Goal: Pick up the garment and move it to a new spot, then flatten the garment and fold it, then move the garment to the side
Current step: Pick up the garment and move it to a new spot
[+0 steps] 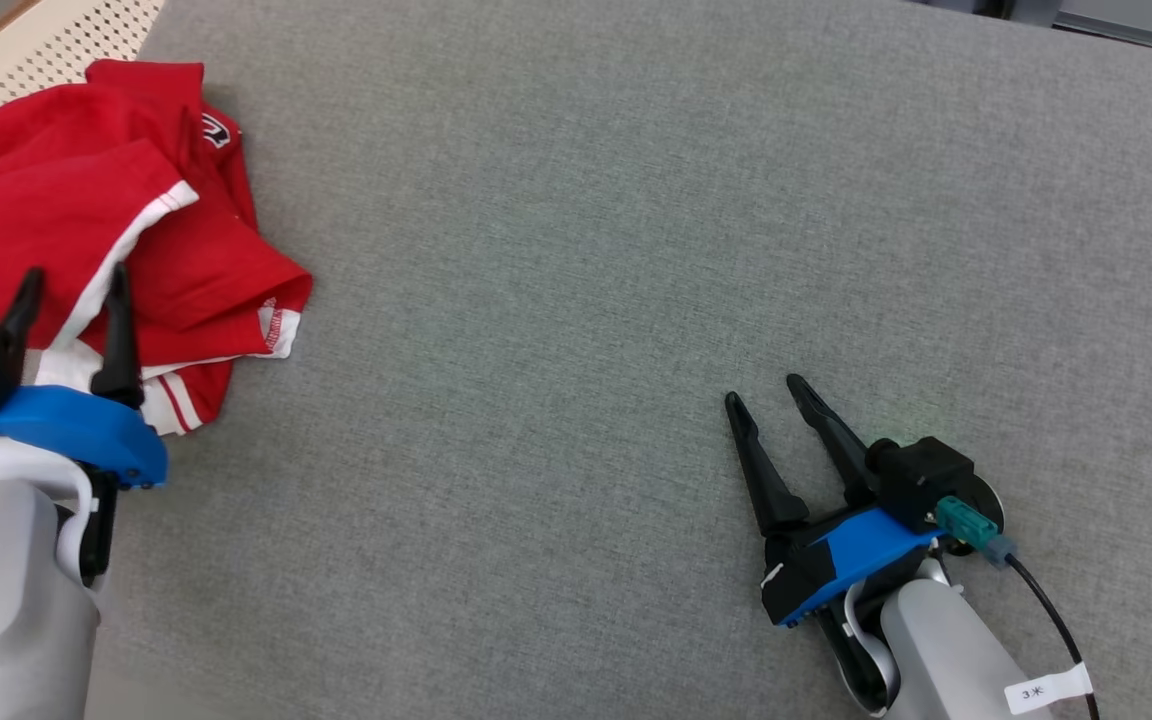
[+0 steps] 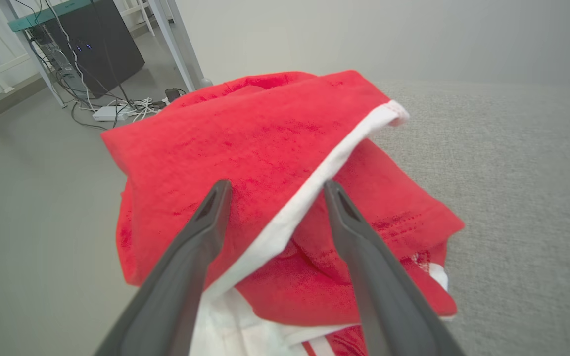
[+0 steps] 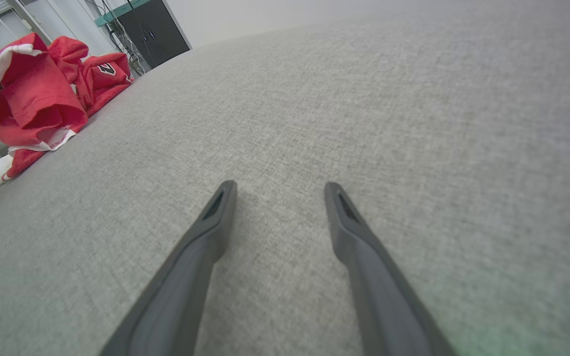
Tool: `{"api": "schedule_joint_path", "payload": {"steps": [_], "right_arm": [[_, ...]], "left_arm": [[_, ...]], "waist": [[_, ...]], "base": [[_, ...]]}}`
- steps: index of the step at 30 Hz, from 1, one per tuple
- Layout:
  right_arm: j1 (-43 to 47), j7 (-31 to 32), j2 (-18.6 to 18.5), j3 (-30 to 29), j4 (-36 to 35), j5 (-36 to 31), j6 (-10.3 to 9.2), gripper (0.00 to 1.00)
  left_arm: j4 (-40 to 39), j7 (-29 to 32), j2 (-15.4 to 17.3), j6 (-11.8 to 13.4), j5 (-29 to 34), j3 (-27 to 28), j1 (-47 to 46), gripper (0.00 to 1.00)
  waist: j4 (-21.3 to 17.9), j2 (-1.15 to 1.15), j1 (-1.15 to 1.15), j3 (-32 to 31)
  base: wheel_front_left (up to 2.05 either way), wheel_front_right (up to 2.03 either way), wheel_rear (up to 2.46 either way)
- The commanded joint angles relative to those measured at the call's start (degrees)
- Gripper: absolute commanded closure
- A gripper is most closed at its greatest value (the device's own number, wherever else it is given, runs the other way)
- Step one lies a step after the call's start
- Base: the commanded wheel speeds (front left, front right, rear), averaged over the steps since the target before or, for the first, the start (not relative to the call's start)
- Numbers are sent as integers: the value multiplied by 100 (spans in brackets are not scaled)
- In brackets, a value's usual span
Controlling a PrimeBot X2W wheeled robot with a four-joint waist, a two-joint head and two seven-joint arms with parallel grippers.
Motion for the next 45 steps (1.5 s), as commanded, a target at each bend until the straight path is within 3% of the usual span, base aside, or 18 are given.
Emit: {"api": "schedule_joint_path", "payload": {"steps": [1,9,10,11,14,20,28,37,45], "right_arm": [[424,299,-607,-438,938,121,-76,0],[336,299,-650,-349,1063,316,-85,0],[313,300,-649,-313,1063,368,-85,0],[303,299,-649,-284,1050,426,-85,0],[309,299,-635,-208,1006,529,-85,0],[642,245,-505,18,864,788,-81,0],[919,189,-361,405,644,1360,-47,0],[1041,170,-359,651,484,1634,-44,0],[895,170,-346,790,257,1838,-44,0]], "left_arm": [[121,-17,34,55,77,84,-177,0],[821,-18,34,93,253,286,-577,1],[850,-18,37,90,237,341,-622,67],[866,-18,33,84,210,404,-657,100],[682,-18,10,43,198,534,-675,100],[-505,-18,-101,-14,368,421,-309,100],[-1920,-17,-423,-20,60,-557,105,100],[-2697,-17,-1000,-21,-395,-1590,50,100],[-2689,-18,-1468,-20,-599,-2395,-159,100]], "waist": [[-39,0,2,33],[-207,0,2,113],[-230,0,2,100],[-250,0,2,77],[-301,0,2,-46],[-360,0,2,-718],[-699,0,2,-1663],[-1798,0,2,-1817],[-3013,0,2,-1494]], "base": [[0,0,0],[0,0,0],[0,0,0],[0,0,0],[0,0,0],[0,0,0],[0,0,0],[0,0,0],[0,0,0]]}}
